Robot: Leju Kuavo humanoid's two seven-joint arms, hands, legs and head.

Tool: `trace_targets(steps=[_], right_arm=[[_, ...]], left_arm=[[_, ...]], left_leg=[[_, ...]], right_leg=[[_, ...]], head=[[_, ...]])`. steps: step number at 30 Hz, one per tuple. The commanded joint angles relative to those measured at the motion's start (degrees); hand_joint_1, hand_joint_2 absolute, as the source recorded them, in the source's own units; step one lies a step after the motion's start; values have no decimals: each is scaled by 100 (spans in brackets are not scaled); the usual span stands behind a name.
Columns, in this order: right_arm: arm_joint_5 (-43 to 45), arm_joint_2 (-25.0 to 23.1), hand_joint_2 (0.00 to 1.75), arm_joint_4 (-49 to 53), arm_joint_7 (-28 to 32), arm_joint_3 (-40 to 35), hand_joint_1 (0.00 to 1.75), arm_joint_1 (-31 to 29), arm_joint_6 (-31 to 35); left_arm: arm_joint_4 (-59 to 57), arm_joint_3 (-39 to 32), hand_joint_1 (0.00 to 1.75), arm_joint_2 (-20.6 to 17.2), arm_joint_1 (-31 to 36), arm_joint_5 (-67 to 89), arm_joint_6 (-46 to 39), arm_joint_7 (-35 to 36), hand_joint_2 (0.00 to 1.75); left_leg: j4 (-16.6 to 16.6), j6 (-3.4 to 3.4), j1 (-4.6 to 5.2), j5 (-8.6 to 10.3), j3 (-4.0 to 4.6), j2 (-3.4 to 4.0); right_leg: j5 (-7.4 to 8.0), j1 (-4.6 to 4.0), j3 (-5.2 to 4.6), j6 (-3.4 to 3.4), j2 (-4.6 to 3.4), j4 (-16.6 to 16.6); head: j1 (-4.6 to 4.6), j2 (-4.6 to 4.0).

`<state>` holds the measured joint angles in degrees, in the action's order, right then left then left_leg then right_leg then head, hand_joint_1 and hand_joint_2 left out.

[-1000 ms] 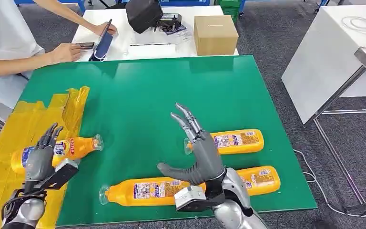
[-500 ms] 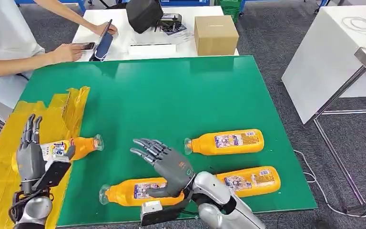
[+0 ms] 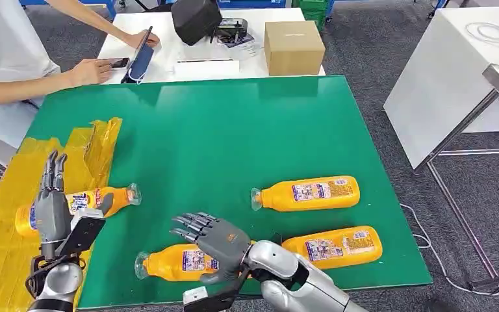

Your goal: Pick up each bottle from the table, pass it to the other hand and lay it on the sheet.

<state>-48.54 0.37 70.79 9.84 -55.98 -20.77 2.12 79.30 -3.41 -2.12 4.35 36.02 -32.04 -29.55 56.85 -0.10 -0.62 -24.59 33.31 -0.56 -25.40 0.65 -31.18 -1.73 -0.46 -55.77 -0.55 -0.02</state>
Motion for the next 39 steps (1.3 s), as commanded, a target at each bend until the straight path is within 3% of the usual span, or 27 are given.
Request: trace_targets(steps=[1,11,19,22,25,33,39], right_arm=[[99,208,175,-848,24,-945,0,-681,-301],[160,374,175,-775,-34,-1158,0,-836,-375],[-554,655,175,-740,-776,-1126,0,-883,3],[-862,606,175,-637,-960,-953,0,-746,174],[-1580,440,175,-516,-1525,-651,0,-518,468],[-1610,422,175,-507,-1539,-603,0,-492,462],[-2266,114,175,-686,-1946,-77,0,-264,587]], left_arm=[[-549,262,0,132,330,-47,-154,-3,175],[-718,321,0,154,375,-89,-218,-21,175],[-606,263,0,212,164,-111,-266,41,175],[-498,220,0,236,74,-69,-250,95,175],[-340,184,0,301,-60,34,-177,200,175],[-317,181,0,308,-81,36,-170,204,175],[-286,252,0,378,-75,187,-28,331,175]], left_leg=[[-6,-2,0,-1,-16,-5],[-4,-2,0,-3,-16,-6],[-3,-4,0,-4,-18,-3],[-3,-3,1,-3,-13,-2],[-3,-2,-2,-9,-22,2],[1,-2,-3,-8,-15,0],[-1,-2,-1,-5,-11,2]], right_leg=[[-3,-1,19,3,11,8],[-5,-2,20,4,13,7],[-4,-2,22,3,11,9],[-4,0,16,3,8,7],[-8,-4,26,6,8,9],[-7,-5,18,5,8,5],[-4,-3,14,4,5,5]], head=[[-2,0],[-2,0],[-2,0],[-2,0],[-2,0],[0,0],[0,0]])
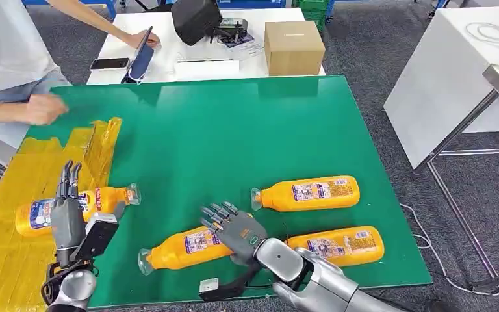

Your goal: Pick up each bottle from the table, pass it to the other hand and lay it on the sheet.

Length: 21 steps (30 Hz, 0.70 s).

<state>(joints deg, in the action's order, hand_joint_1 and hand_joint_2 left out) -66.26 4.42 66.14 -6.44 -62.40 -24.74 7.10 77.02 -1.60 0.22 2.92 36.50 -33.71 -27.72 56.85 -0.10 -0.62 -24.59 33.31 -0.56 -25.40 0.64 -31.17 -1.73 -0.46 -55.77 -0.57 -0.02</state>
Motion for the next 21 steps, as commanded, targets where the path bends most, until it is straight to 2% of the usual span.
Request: trace_targets(steps=[1,5,10,12,21], right_arm=[[-477,-332,175,-326,-325,650,0,127,57],[-454,-523,175,-769,-369,903,0,62,-30],[-16,-861,175,-1844,-148,1226,0,-264,-297],[14,-900,175,-2058,-52,1248,0,-343,-191],[14,-921,175,-2067,-55,1246,0,-337,-188]], left_arm=[[-89,101,0,158,90,160,153,161,175],[-231,170,0,176,190,203,169,201,175],[-537,346,0,197,450,183,191,184,175],[-615,376,0,206,499,175,148,178,175],[-599,379,0,193,484,174,147,177,175]], left_leg=[[0,-2,-5,-13,-25,4],[-3,-1,-3,-5,-16,-4],[-4,-1,-2,1,-12,-7],[-6,-2,3,3,-12,-6],[-5,-1,-3,-4,-21,-4]], right_leg=[[-10,-8,30,8,8,8],[-6,-5,20,6,12,7],[-2,-3,15,5,13,7],[-1,1,13,3,12,5],[-6,-5,25,6,14,9]], head=[[0,0],[0,0],[0,0],[0,0],[0,0]])
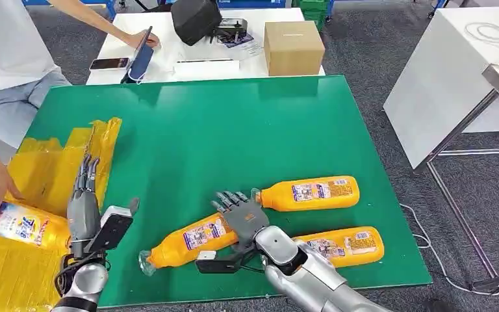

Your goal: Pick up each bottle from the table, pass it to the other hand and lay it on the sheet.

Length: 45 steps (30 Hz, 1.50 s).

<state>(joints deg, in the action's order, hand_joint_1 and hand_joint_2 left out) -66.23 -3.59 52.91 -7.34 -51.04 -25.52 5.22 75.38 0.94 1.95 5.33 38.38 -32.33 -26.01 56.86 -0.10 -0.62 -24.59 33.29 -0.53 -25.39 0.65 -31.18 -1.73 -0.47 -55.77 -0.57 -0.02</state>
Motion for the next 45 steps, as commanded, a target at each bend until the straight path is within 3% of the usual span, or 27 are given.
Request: trace_targets(steps=[1,7,8,9,10,12,17,21,27,32,36,40,45], right_arm=[[10,-121,175,-745,35,109,0,-259,-1],[415,-283,175,-1559,83,398,5,-539,-172],[519,-346,175,-1781,217,422,24,-608,-249],[572,-356,175,-1855,290,439,61,-624,-282],[659,-367,175,-2000,423,452,133,-655,-347],[796,-377,175,-2241,582,469,148,-710,-429],[832,-398,175,-2425,694,436,154,-705,-202],[877,-387,175,-2299,757,448,175,-660,3],[1041,-317,175,-1968,850,581,175,-538,228],[931,-259,175,-1370,747,792,175,-271,1023],[918,-236,175,-1157,714,852,175,-190,1062],[568,-220,175,-621,498,1171,175,68,1763],[453,-242,175,-420,378,1400,175,169,1911]], left_arm=[[-435,125,0,20,244,-15,9,6,175],[-709,323,0,60,482,-117,5,-64,175],[-781,370,0,63,531,-147,-14,-90,175],[-806,391,0,62,551,-161,-20,-103,175],[-864,431,0,59,596,-200,-32,-130,175],[-976,509,0,43,688,-310,-47,-227,175],[-1023,582,0,9,725,-424,-56,-254,175],[-942,624,0,-38,703,-429,-61,-250,175],[-731,674,0,-59,649,-421,-30,-209,175],[-352,622,0,-29,447,-522,18,-158,175],[-182,600,0,-27,369,-573,59,-139,175],[388,368,0,132,173,-1438,474,-348,175],[887,111,0,261,13,-2366,987,-463,175]], left_leg=[[-5,-1,-1,-2,-13,-6],[-3,-2,-1,2,-10,-12],[-5,-2,-3,3,-16,-14],[-4,-3,-5,2,-19,-12],[-7,-3,-3,4,-20,-15],[-6,-3,0,4,-23,-17],[-7,-1,-1,3,-41,-14],[-6,-1,-3,4,-46,-15],[-6,-3,-5,0,-47,-17],[-3,-1,-3,-2,-44,-12],[-1,-1,-2,-4,-38,-3],[2,-2,-5,-8,-34,-5],[4,-2,-2,-6,-10,2]], right_leg=[[-4,-3,17,5,12,7],[-2,-3,16,4,19,6],[-1,-5,23,5,22,10],[-1,-7,27,7,22,11],[0,-6,28,6,25,12],[-2,-2,30,3,22,10],[1,-2,45,0,20,12],[2,-4,50,1,21,12],[-1,-7,55,2,24,15],[-2,-4,48,2,17,10],[-2,-4,42,2,10,7],[-4,-8,41,4,14,7],[-1,-3,13,-1,4,1]], head=[[-2,0],[0,0],[0,0],[0,0],[-2,0],[2,0],[0,0],[0,0],[0,0],[0,0],[0,0],[0,0],[-2,0]])
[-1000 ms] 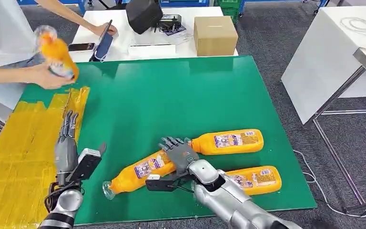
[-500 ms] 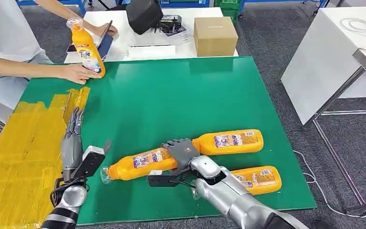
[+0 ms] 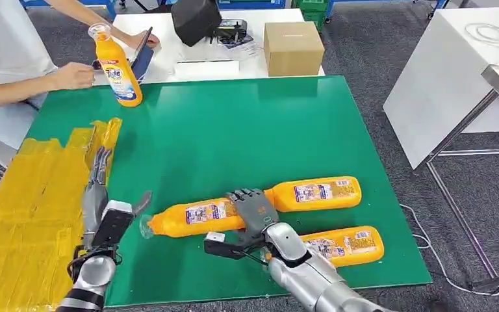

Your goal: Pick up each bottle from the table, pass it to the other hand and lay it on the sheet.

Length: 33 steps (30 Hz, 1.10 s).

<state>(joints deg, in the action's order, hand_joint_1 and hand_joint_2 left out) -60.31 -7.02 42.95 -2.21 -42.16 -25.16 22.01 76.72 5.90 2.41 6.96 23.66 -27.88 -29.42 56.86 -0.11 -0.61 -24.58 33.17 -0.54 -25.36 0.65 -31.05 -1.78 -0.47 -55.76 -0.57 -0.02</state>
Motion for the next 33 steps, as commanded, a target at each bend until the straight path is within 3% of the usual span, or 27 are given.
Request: trace_targets(steps=[1,5,8,11,15,22,26,33], right_arm=[[-139,101,175,576,-135,512,175,134,231],[-139,101,175,576,-135,512,175,134,231],[-79,24,175,575,-78,810,175,183,491],[-26,-88,175,661,132,1160,175,268,1068],[470,-143,175,1098,663,1487,175,520,1634],[2440,-196,175,2314,2239,1961,175,1130,1799],[2955,-212,175,2579,2483,2007,175,1194,1702],[3779,-233,175,2568,2624,1936,173,1086,893]], left_arm=[[754,-385,0,215,-149,-894,543,-121,175],[754,-385,0,215,-149,-894,543,-121,175],[1124,-745,0,394,-275,-2353,1487,-221,175],[1522,-1295,0,684,-382,-4068,2400,126,175],[1300,-1497,0,650,-324,-4822,2944,626,175],[303,-578,0,186,-106,-4864,3979,1211,175],[333,32,0,160,-153,-4722,4147,1238,175],[554,695,0,35,-206,-4414,4308,1126,175]], left_leg=[[5,-2,-3,-12,-7,2],[1,-1,-2,-5,2,0],[3,-1,-3,-7,0,1],[5,-1,-3,-6,9,7],[3,-1,-4,-9,2,10],[-7,-1,2,-1,-4,-16],[1,-2,-1,-6,-2,-20],[-1,0,0,-6,-1,-8]], right_leg=[[-11,-6,12,6,8,1],[-4,-4,3,4,5,3],[-6,-5,5,5,6,2],[-2,-4,-6,3,-3,0],[-6,-5,2,6,-3,1],[-7,1,9,6,21,7],[-13,-3,11,7,29,3],[-9,-1,8,8,16,5]], head=[[0,0],[0,0],[0,0],[-2,0],[0,0],[-2,0],[-2,0],[0,0]])
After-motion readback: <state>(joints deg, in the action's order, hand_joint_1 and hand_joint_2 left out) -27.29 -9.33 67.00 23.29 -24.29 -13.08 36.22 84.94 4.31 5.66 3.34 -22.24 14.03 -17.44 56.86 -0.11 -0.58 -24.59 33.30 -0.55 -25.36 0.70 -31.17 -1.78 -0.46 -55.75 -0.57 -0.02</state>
